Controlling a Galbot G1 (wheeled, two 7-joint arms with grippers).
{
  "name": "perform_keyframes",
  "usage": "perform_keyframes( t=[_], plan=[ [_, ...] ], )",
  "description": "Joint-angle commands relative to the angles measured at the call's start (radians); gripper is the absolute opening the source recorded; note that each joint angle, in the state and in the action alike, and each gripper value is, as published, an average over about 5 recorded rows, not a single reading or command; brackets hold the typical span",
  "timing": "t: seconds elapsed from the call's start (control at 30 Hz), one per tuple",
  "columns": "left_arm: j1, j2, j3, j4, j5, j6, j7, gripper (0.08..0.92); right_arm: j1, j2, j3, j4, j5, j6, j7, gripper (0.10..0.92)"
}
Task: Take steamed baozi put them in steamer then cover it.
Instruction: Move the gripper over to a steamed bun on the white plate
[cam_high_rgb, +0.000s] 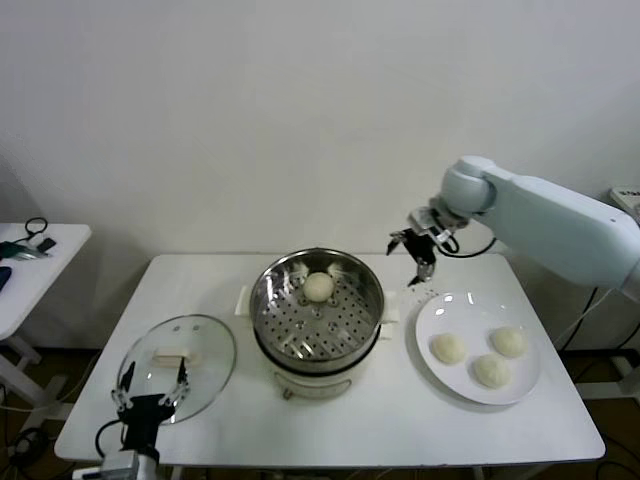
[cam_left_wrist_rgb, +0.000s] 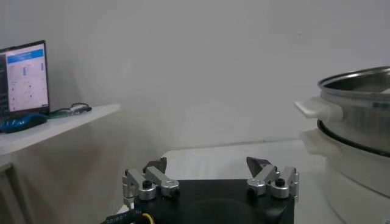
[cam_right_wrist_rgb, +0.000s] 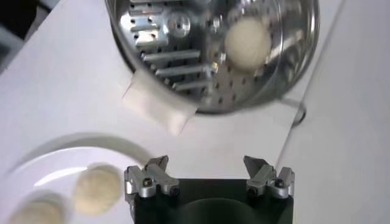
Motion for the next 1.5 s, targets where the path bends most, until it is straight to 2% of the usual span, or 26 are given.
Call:
perform_keyframes(
  t=[0.03, 0.67, 1.3, 1.5],
  plan=[
    [0.001, -0.002, 0.004, -0.006, -0.002, 0.005, -0.001, 0.823, -0.148, -0.103, 0.034, -0.062, 0.023, -0.107, -0.006, 0.823],
    [0.017, -0.003, -0.014, 0.005, -0.019, -0.003, -0.006, 0.823, -0.393, -0.08, 0.137, -0.093, -0.086, -0.112, 0.014, 0.823],
    [0.016, -0.006, -0.009, 0.018, -0.017, -0.007, -0.007, 0.823, -0.412, -0.02, 0.181, -0.171, -0.128, -0.092, 0.025, 0.823],
    [0.017, -0.005, -0.01, 0.017, -0.017, -0.008, -0.007, 0.823, -0.41, -0.017, 0.185, -0.169, -0.126, -0.091, 0.022, 0.753]
  ],
)
